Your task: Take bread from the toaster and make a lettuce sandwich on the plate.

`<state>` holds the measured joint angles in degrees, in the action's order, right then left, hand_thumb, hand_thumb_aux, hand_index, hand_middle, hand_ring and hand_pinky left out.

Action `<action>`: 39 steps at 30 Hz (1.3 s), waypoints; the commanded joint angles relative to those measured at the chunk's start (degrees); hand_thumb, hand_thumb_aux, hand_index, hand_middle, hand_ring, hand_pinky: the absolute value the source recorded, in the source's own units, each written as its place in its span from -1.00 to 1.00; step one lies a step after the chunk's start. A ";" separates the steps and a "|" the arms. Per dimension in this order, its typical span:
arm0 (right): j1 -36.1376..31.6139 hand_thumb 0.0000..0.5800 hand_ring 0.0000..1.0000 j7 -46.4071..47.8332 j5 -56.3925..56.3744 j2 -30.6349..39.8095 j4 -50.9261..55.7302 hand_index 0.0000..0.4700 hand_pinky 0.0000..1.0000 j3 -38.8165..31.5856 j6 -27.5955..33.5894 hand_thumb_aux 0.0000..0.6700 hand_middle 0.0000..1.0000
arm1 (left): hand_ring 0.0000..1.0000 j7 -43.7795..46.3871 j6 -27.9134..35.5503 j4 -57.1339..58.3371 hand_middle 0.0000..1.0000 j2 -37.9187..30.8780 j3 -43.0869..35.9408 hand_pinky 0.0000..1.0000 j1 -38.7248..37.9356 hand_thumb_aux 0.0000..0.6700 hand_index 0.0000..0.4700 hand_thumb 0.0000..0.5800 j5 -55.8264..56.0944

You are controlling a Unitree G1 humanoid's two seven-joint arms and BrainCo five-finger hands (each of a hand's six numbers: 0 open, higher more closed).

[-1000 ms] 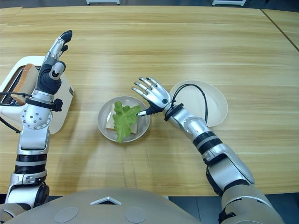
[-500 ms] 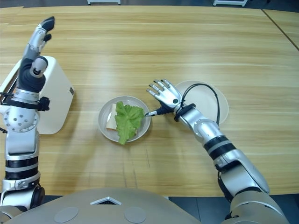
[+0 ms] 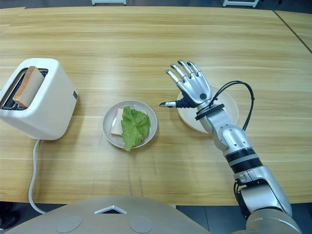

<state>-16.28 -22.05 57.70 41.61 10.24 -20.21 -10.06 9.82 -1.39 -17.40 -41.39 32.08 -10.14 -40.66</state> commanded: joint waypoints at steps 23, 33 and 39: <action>-0.05 -1.00 -1.00 -1.99 -0.39 -2.46 3.55 -1.00 -1.00 0.69 -2.62 -1.00 -1.00 | -1.00 4.92 0.82 2.41 -1.00 -1.07 -11.13 -1.00 0.00 1.00 1.00 1.00 6.36; -0.10 -1.00 -1.00 -3.40 -0.46 -2.85 4.24 -1.00 -1.00 0.90 -2.78 -1.00 -1.00 | -1.00 -1.62 -1.01 0.08 -1.00 0.56 -6.90 -1.00 3.82 1.00 1.00 1.00 11.72; -0.07 -1.00 -1.00 -4.48 -0.44 -2.96 3.94 -1.00 -1.00 1.26 -2.54 -1.00 -1.00 | -1.00 -6.70 -2.97 -0.99 -1.00 1.83 -3.24 -1.00 8.71 1.00 1.00 1.00 15.74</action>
<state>-16.29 -26.28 57.56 38.89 14.19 -19.64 -12.66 4.18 -3.51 -18.12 -40.53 27.54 -3.48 -27.55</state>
